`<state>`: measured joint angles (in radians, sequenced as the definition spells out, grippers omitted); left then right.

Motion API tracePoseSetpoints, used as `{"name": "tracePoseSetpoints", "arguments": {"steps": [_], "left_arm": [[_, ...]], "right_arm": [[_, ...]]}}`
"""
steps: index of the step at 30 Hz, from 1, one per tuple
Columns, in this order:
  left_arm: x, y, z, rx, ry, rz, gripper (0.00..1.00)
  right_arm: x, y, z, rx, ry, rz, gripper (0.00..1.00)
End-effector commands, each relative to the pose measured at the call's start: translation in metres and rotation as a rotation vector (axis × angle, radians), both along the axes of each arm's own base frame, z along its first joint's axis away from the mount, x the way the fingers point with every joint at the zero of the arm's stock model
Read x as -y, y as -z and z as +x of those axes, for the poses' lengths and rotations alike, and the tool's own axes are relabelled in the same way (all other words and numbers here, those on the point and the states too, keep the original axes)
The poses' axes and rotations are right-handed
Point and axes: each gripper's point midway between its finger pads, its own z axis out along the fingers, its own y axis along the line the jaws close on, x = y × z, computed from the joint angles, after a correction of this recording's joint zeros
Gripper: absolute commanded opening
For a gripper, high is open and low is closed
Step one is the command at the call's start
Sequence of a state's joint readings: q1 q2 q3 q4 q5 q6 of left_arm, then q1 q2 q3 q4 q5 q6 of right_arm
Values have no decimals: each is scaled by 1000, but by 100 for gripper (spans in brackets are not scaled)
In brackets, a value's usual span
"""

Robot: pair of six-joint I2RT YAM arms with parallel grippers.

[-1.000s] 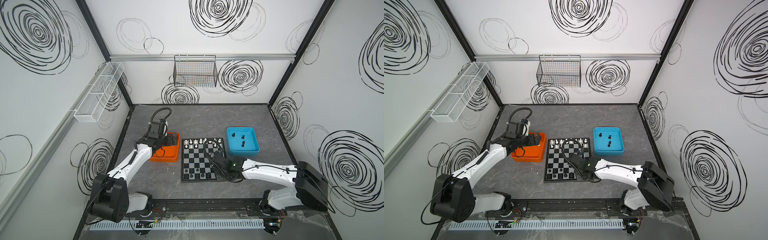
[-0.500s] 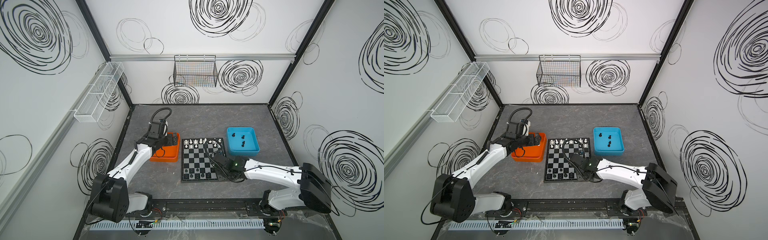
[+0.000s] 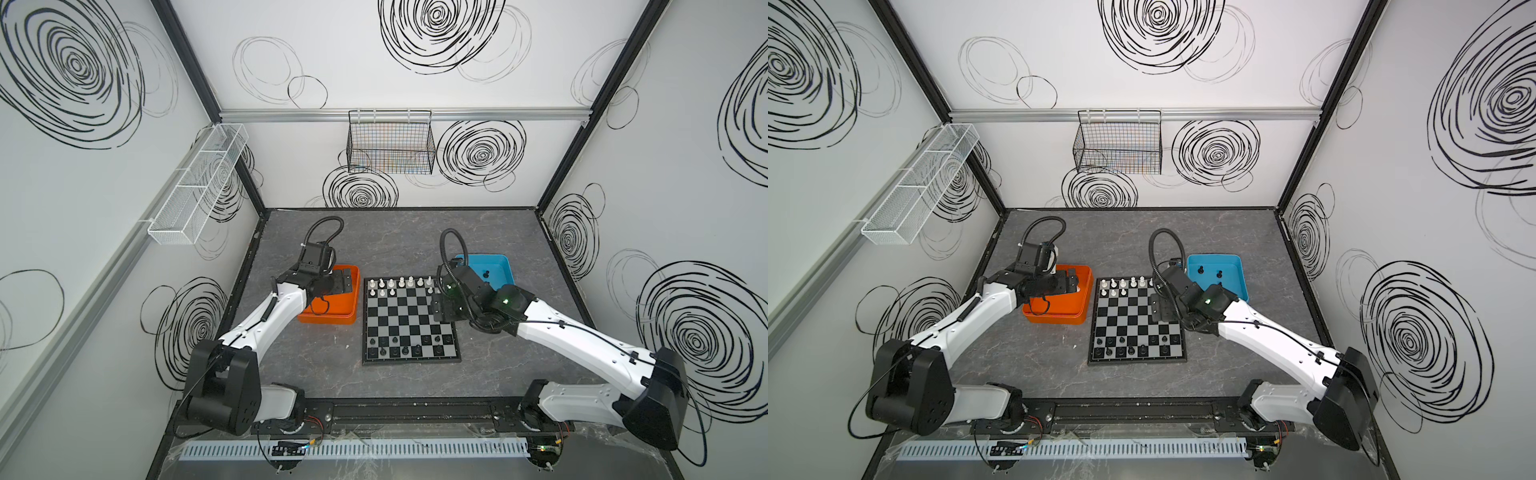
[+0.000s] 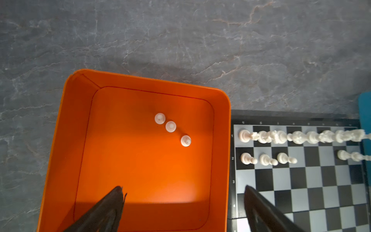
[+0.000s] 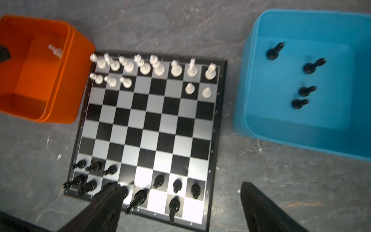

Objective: Set up the chess pieces on the board
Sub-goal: 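Raise the right gripper over the blue tray while the left moves over the orange tray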

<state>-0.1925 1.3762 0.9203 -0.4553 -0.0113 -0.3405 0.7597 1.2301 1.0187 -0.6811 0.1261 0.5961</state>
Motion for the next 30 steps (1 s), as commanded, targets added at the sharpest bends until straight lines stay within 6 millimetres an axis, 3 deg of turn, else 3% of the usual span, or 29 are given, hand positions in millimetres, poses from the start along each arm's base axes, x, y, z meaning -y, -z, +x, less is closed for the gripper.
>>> {"name": "tracePoseSetpoints", "arguments": {"steps": [1,6,14,22,30], "left_arm": [[-18,4,1,-48,-85,28,97],[-22,17,13,-112,-90,47,100],[-8,35,38,-179,-85,38,87],[10,44,39,-242,-118,22,68],[21,64,31,-301,-132,42,59]], "right_arm": [[14,-15,32,90,-5,-1,95],[29,-4,57,101,2,-1,95],[49,18,78,61,26,2,94],[57,25,88,32,15,5,94],[67,37,98,-24,2,2,93]]}}
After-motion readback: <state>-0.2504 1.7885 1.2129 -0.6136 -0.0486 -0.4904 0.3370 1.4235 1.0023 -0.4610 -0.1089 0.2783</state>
